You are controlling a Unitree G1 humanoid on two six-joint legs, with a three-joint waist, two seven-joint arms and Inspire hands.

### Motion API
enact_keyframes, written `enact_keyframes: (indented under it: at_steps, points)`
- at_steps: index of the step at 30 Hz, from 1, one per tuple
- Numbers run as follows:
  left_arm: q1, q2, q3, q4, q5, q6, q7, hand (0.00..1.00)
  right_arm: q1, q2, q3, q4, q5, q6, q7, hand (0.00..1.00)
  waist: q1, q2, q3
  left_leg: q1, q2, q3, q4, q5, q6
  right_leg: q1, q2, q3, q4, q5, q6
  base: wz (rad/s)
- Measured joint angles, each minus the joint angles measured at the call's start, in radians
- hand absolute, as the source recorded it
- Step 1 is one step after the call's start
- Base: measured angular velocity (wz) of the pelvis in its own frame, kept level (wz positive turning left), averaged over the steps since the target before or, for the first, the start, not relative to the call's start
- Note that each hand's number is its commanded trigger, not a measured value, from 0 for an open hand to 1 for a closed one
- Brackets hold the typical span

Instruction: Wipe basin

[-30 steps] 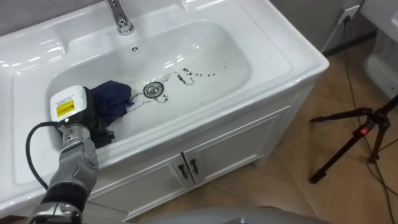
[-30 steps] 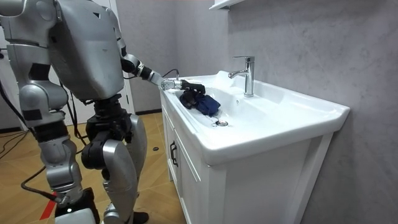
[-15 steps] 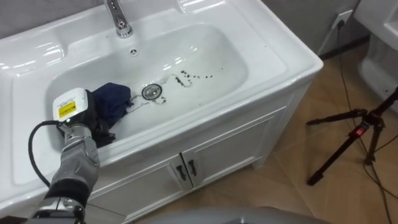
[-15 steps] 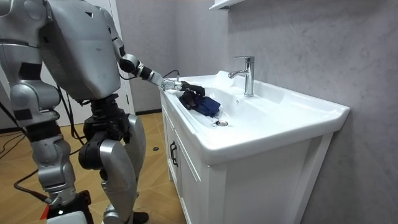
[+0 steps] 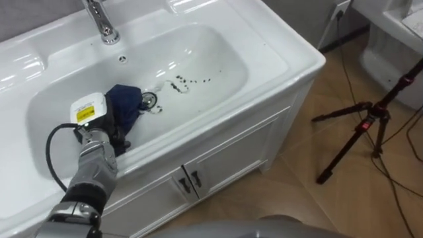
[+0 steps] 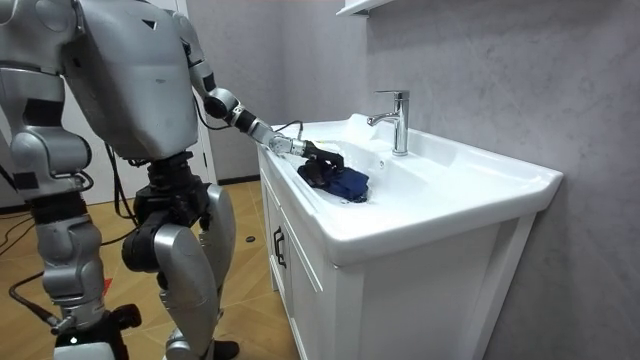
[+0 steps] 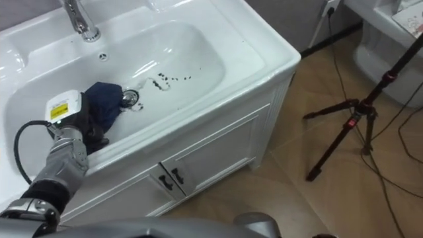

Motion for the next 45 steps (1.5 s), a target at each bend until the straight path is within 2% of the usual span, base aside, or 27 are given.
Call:
enact_keyframes:
  at_steps: [2, 6, 9, 13, 18, 21, 26, 31, 36, 42, 45]
  points:
    - [-0.025, -0.001, -0.005, 0.023, 0.003, 0.000, -0.005, 1.00, -0.003, 0.000, -0.003, 0.000, 0.035, -0.004, 0.001, 0.00, -0.012, 0.000, 0.0004, -0.004, 0.000, 0.007, 0.001, 0.000, 0.000, -0.014, 0.000, 0.003, 0.007, 0.000, 0.000, -0.10]
    - [-0.088, -0.002, -0.044, 0.081, -0.007, 0.002, -0.005, 1.00, -0.012, 0.000, -0.003, 0.000, 0.081, -0.009, 0.000, 0.00, -0.035, 0.012, 0.0088, -0.023, 0.001, 0.046, 0.005, 0.000, 0.000, -0.038, 0.000, 0.022, 0.010, 0.002, 0.001, -0.14]
    - [-0.105, -0.005, -0.063, 0.083, -0.006, 0.011, -0.021, 1.00, -0.018, 0.000, -0.004, 0.000, 0.061, -0.007, 0.000, 0.00, -0.058, 0.016, 0.0118, -0.026, 0.002, 0.073, 0.007, 0.000, 0.000, -0.058, 0.005, 0.044, 0.014, 0.003, 0.003, -0.15]
    - [-0.143, -0.017, -0.080, 0.089, -0.011, 0.025, -0.042, 1.00, -0.010, -0.001, -0.002, 0.002, 0.061, -0.005, 0.001, 0.00, -0.075, 0.013, 0.0148, -0.029, 0.002, 0.108, 0.007, 0.000, 0.000, -0.084, 0.011, 0.073, 0.046, 0.002, 0.003, -0.27]
    - [-0.191, -0.034, -0.095, 0.090, -0.021, 0.028, -0.067, 1.00, -0.001, -0.001, -0.002, -0.004, 0.064, 0.000, 0.001, 0.00, -0.120, 0.011, 0.0169, -0.042, 0.001, 0.144, 0.011, 0.000, 0.000, -0.120, 0.018, 0.104, 0.067, 0.002, 0.004, -0.21]
    - [-0.192, -0.046, -0.115, 0.089, -0.039, 0.033, -0.053, 1.00, 0.020, -0.002, -0.002, -0.008, 0.088, 0.002, 0.003, 0.00, -0.138, 0.010, 0.0171, -0.035, 0.006, 0.164, 0.009, -0.009, 0.000, -0.125, 0.030, 0.128, 0.080, 0.001, 0.005, -0.17]
    - [-0.192, -0.046, -0.126, 0.089, -0.056, 0.041, -0.035, 1.00, 0.039, -0.007, -0.002, -0.034, 0.098, 0.015, 0.010, 0.00, -0.156, 0.009, 0.0174, -0.022, 0.011, 0.194, 0.010, -0.015, -0.003, -0.121, 0.044, 0.156, 0.084, 0.005, 0.005, -0.19]
    - [-0.199, -0.040, -0.132, 0.089, -0.056, 0.062, -0.022, 1.00, 0.035, -0.007, -0.003, -0.037, 0.065, 0.017, 0.009, 0.00, -0.165, 0.013, 0.0159, -0.020, 0.016, 0.225, 0.011, -0.019, -0.005, -0.126, 0.053, 0.181, 0.077, 0.015, 0.005, -0.16]
    - [-0.219, -0.032, -0.133, 0.089, -0.056, 0.103, -0.022, 1.00, 0.039, -0.006, -0.004, -0.038, 0.053, 0.024, -0.009, 0.00, -0.185, 0.026, 0.0171, -0.017, 0.019, 0.282, 0.009, -0.024, -0.005, -0.139, 0.069, 0.223, 0.077, 0.027, 0.010, -0.26]
    - [-0.220, -0.009, -0.132, 0.089, -0.095, 0.114, -0.024, 1.00, 0.060, -0.007, -0.005, -0.042, 0.046, 0.024, -0.031, 0.00, -0.208, 0.026, 0.0178, -0.004, 0.021, 0.324, 0.010, -0.030, -0.004, -0.137, 0.076, 0.259, 0.080, 0.036, 0.016, -0.18]
    - [-0.220, -0.009, -0.131, 0.089, -0.142, 0.114, -0.017, 1.00, 0.074, -0.007, -0.004, -0.034, 0.042, 0.024, -0.042, 0.00, -0.218, 0.025, 0.0184, -0.001, 0.018, 0.325, 0.013, -0.032, -0.001, -0.135, 0.076, 0.265, 0.081, 0.039, 0.019, -0.08]
